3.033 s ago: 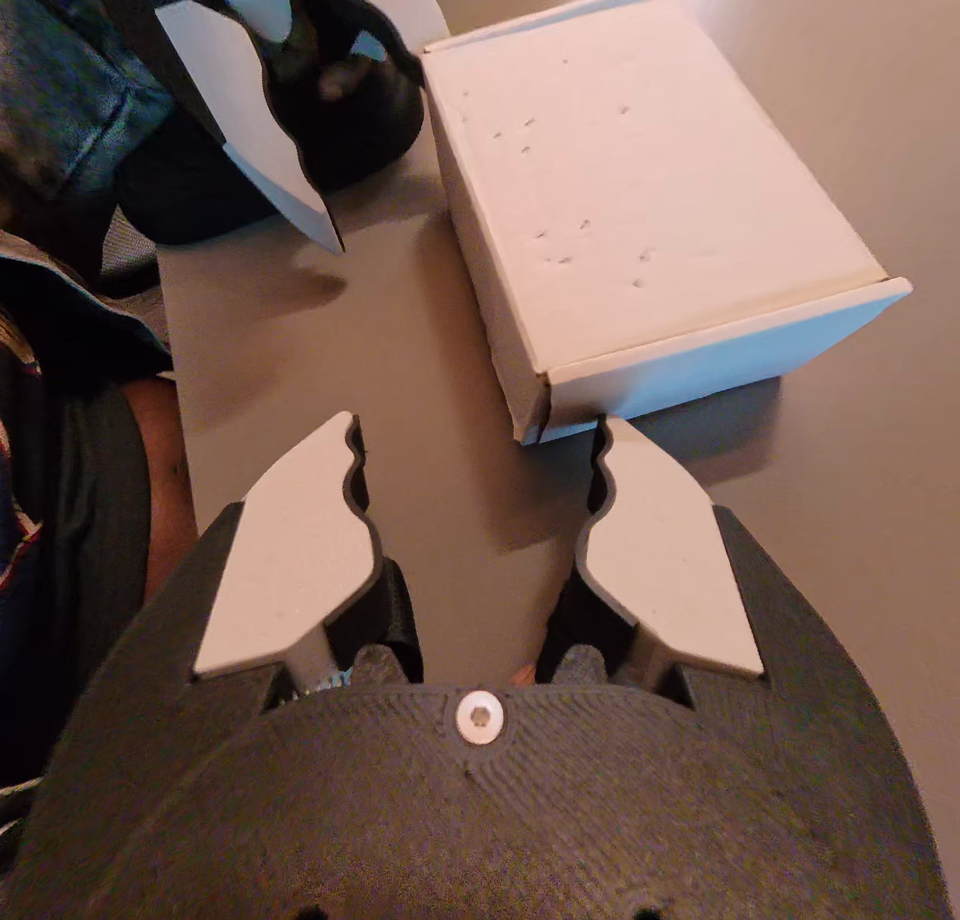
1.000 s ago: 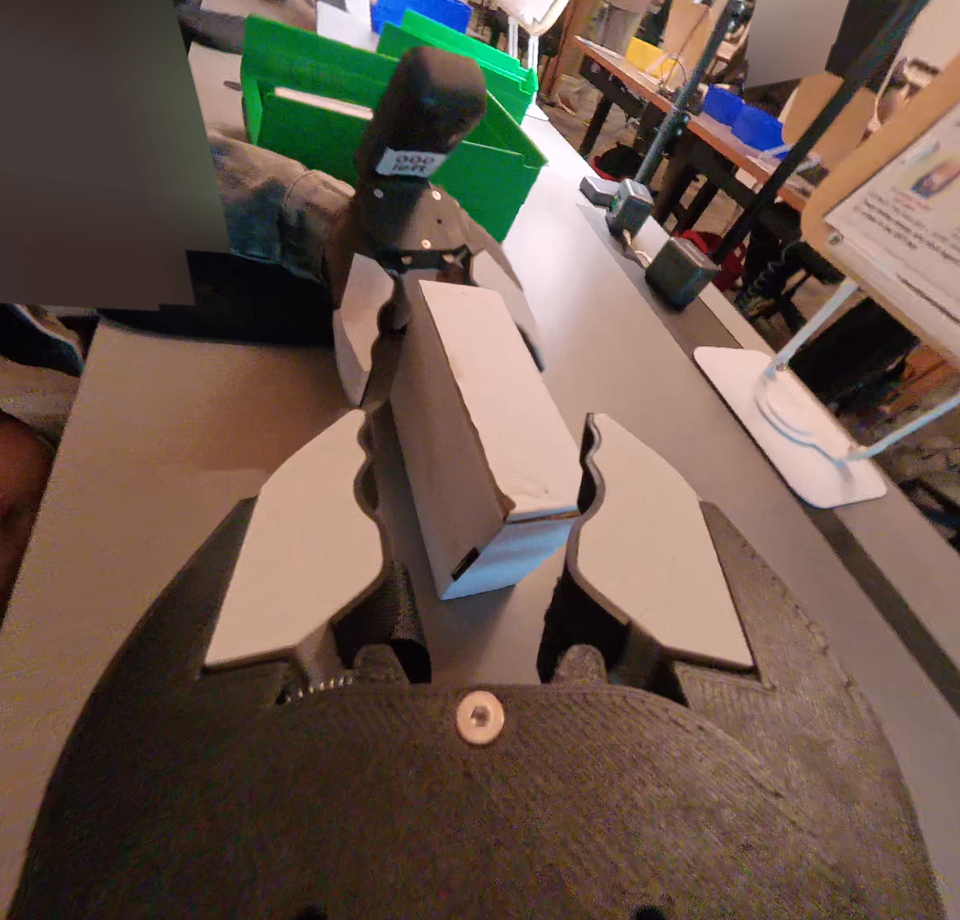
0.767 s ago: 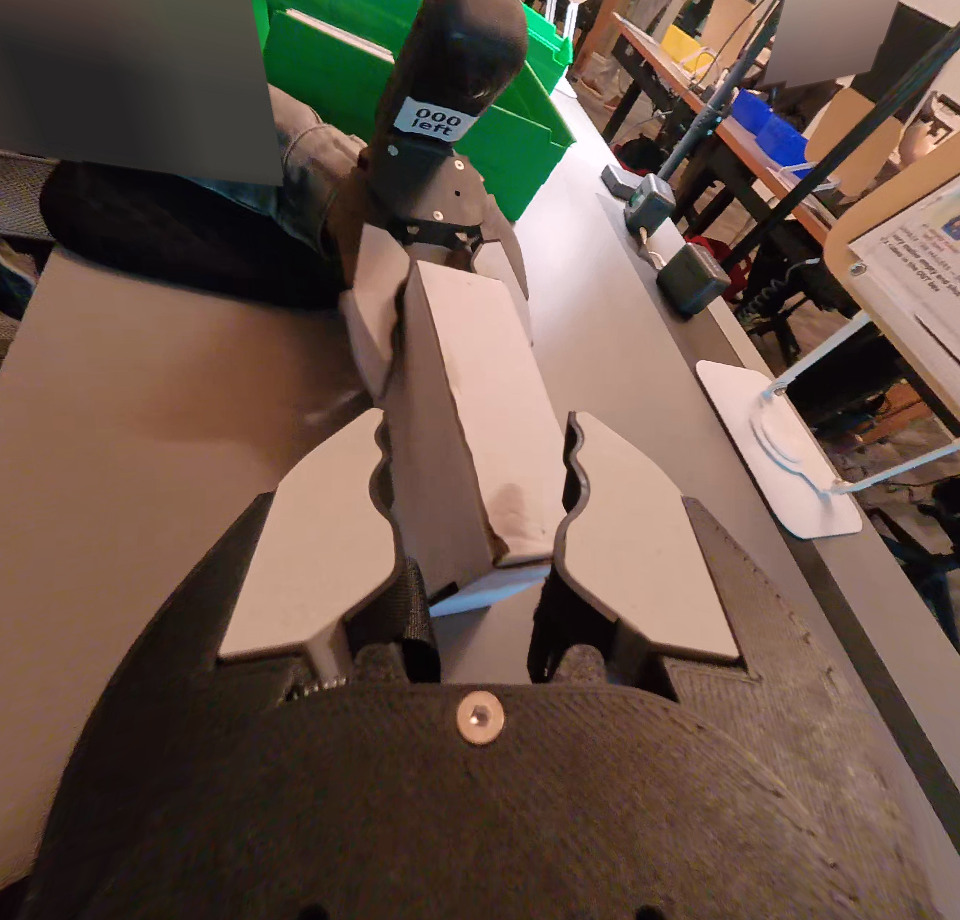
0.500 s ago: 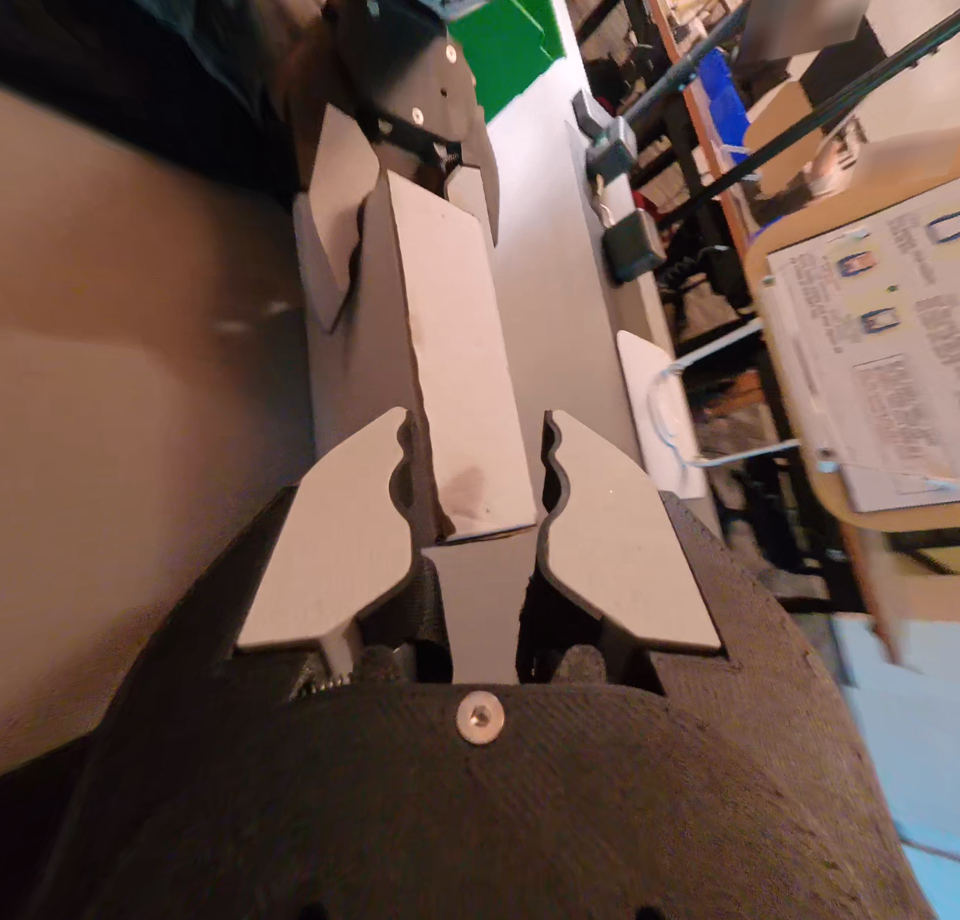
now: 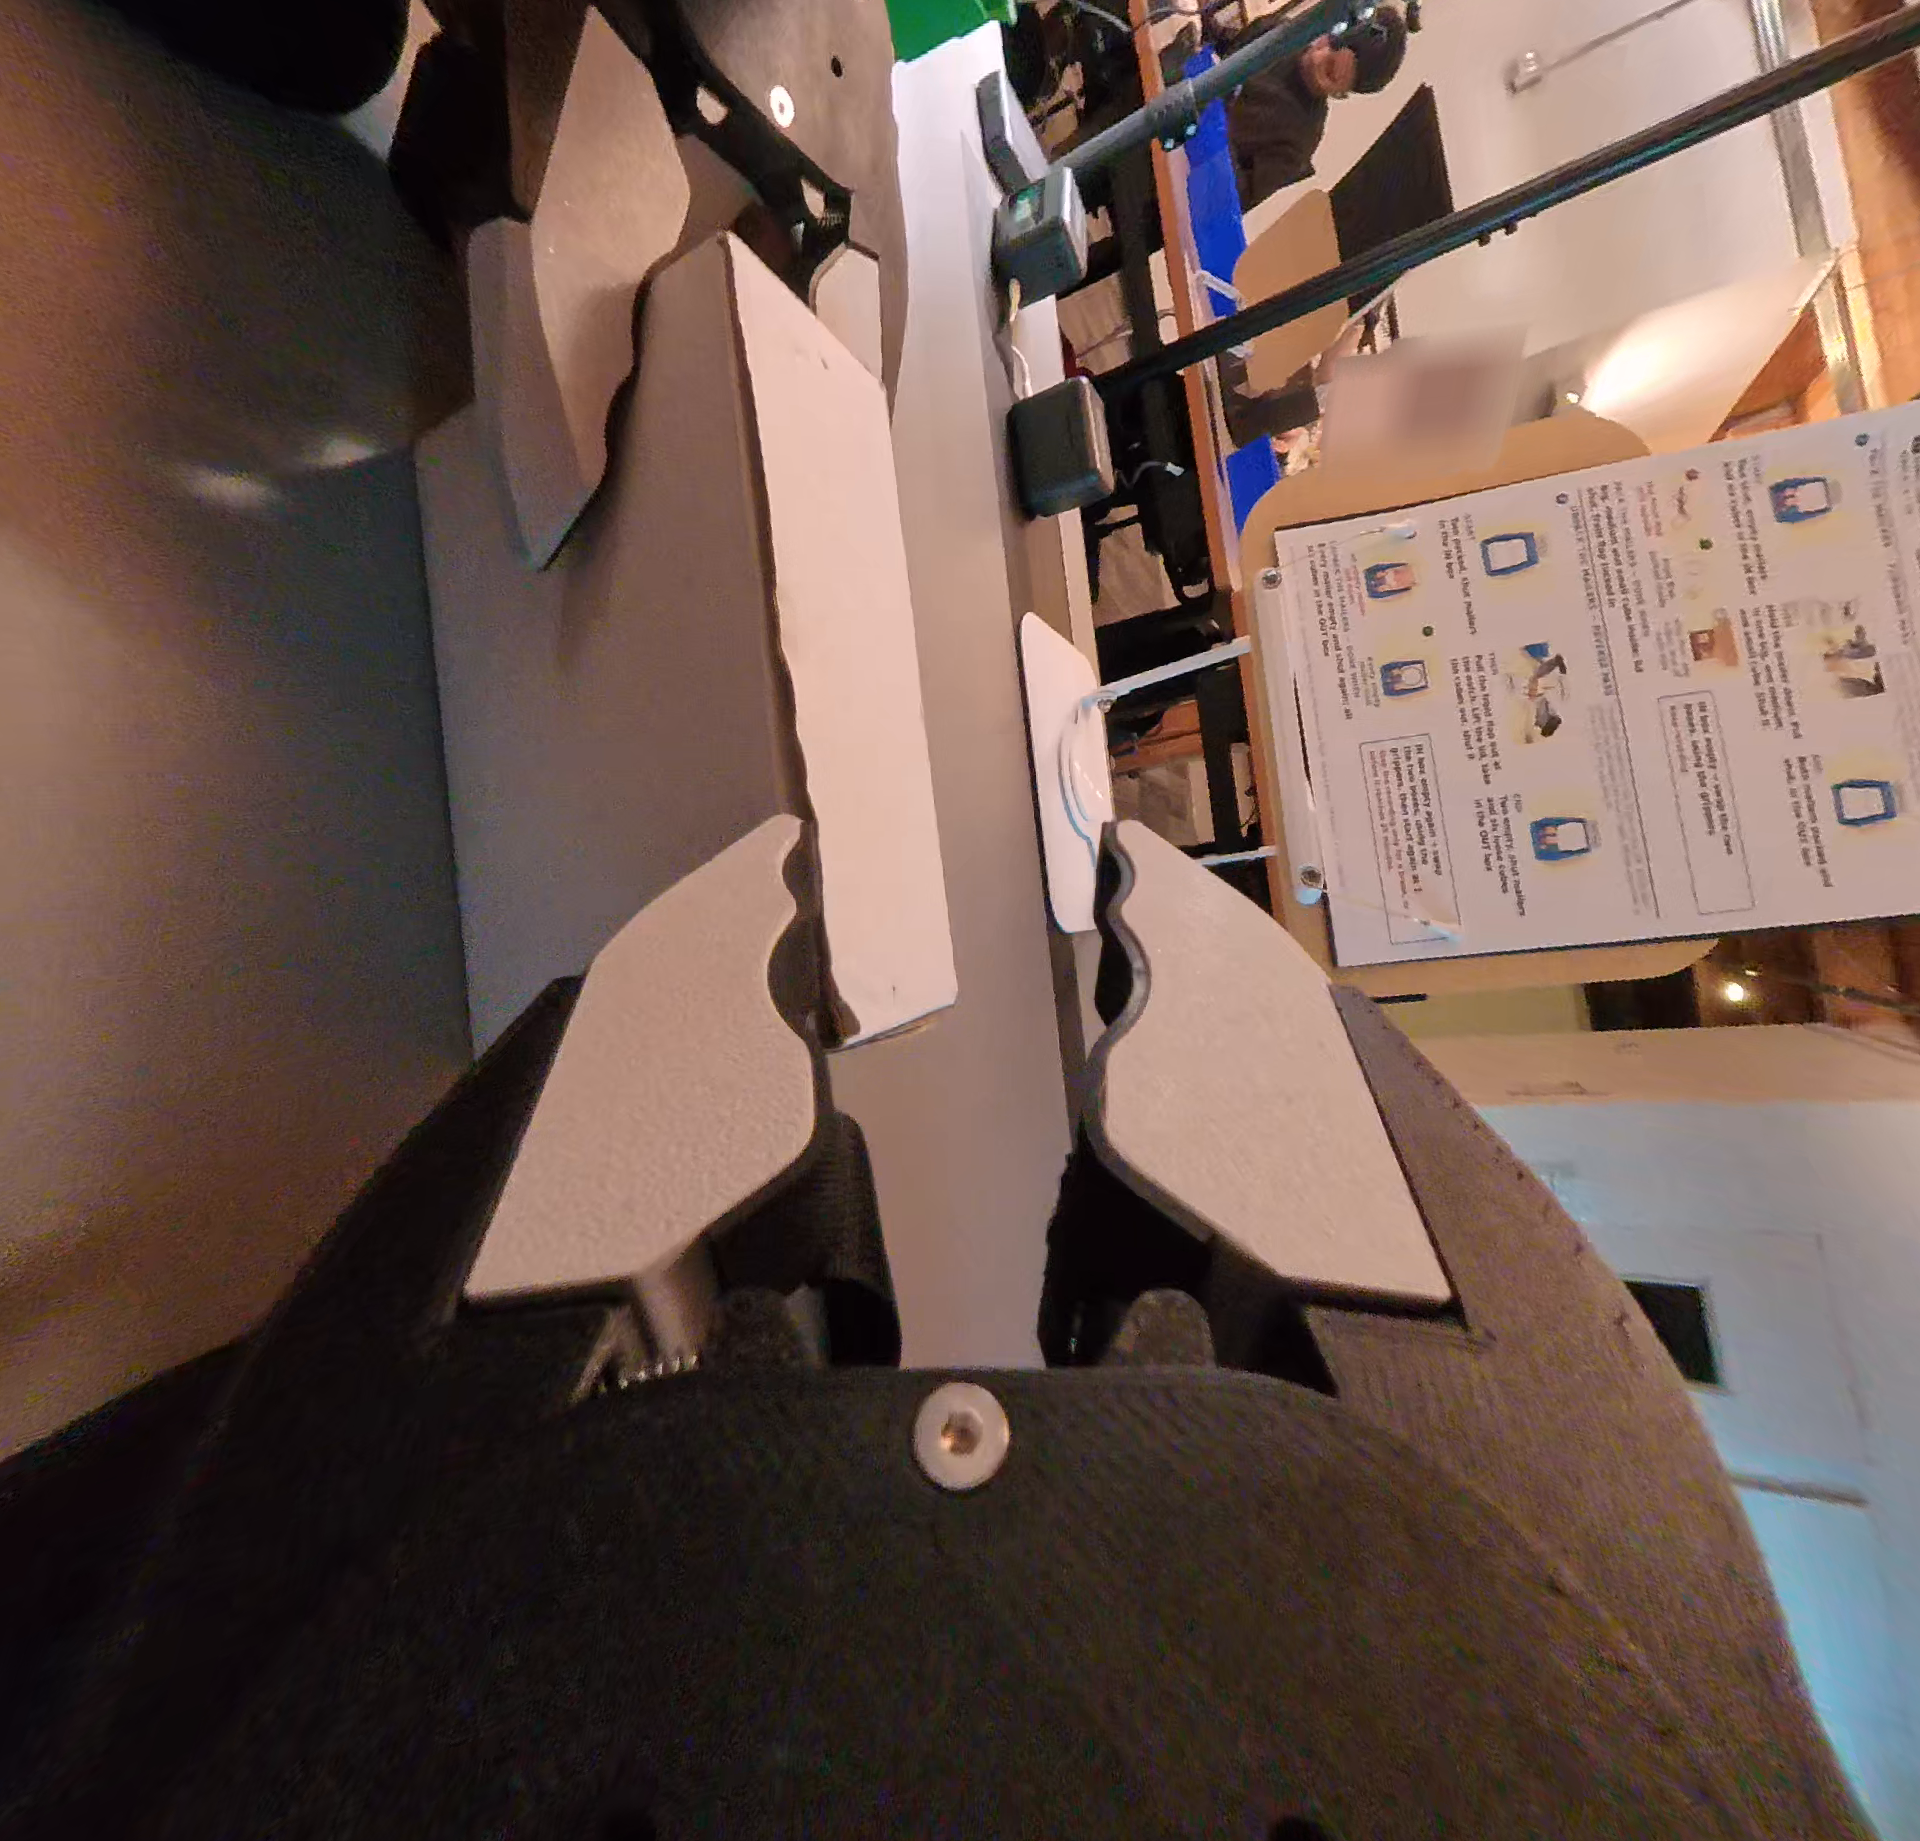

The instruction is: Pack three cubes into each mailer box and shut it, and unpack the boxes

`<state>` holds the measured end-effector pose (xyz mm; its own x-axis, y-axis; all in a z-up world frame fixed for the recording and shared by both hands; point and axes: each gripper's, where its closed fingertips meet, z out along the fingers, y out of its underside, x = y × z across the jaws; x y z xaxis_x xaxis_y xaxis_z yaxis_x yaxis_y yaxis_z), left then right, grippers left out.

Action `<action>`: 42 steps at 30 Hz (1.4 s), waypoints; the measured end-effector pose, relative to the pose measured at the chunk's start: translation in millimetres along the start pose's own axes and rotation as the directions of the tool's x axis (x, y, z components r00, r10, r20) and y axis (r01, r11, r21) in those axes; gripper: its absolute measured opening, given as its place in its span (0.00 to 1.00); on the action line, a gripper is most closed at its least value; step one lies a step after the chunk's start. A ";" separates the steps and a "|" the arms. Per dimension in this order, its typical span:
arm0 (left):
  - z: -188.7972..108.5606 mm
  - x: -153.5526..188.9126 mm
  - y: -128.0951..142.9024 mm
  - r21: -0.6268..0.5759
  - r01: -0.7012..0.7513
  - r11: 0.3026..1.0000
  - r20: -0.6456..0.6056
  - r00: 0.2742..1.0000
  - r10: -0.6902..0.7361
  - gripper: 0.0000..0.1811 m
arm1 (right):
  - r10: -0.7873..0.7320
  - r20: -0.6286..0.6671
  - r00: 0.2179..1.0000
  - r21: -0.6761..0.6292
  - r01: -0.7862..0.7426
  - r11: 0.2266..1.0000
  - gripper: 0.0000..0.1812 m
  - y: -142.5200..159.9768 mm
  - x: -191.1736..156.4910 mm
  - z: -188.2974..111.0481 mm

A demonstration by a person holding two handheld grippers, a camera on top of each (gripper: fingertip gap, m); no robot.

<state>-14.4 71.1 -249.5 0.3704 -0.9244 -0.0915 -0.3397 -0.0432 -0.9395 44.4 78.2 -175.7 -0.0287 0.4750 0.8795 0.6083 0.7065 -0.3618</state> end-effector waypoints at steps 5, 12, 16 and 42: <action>0.0 0.7 0.6 -0.006 0.009 1.000 -0.006 1.000 -0.009 0.41 | -0.105 -0.017 0.994 -0.055 0.104 0.993 0.29 -5.3 1.2 2.9; -0.7 1.5 2.3 -0.023 0.035 0.999 -0.014 0.999 -0.036 0.41 | -0.228 -0.109 0.967 -0.068 0.222 0.973 0.22 -13.7 -2.0 10.6; -0.8 1.8 2.7 -0.029 0.033 0.999 -0.016 0.999 -0.033 0.41 | -0.253 -0.106 0.962 -0.097 0.243 0.965 0.17 -15.5 -5.0 14.5; -1.4 -0.1 2.5 -0.030 0.035 0.999 -0.010 0.999 -0.035 0.42 | 0.209 0.680 0.703 -0.216 -0.081 0.973 0.01 -18.8 10.1 49.4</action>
<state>-16.5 70.6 -251.3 0.3733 -0.9261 -0.0552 -0.3524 -0.0865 -0.9319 -6.5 95.6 -175.3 -0.4323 0.8383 0.3323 0.7653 0.5360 -0.3564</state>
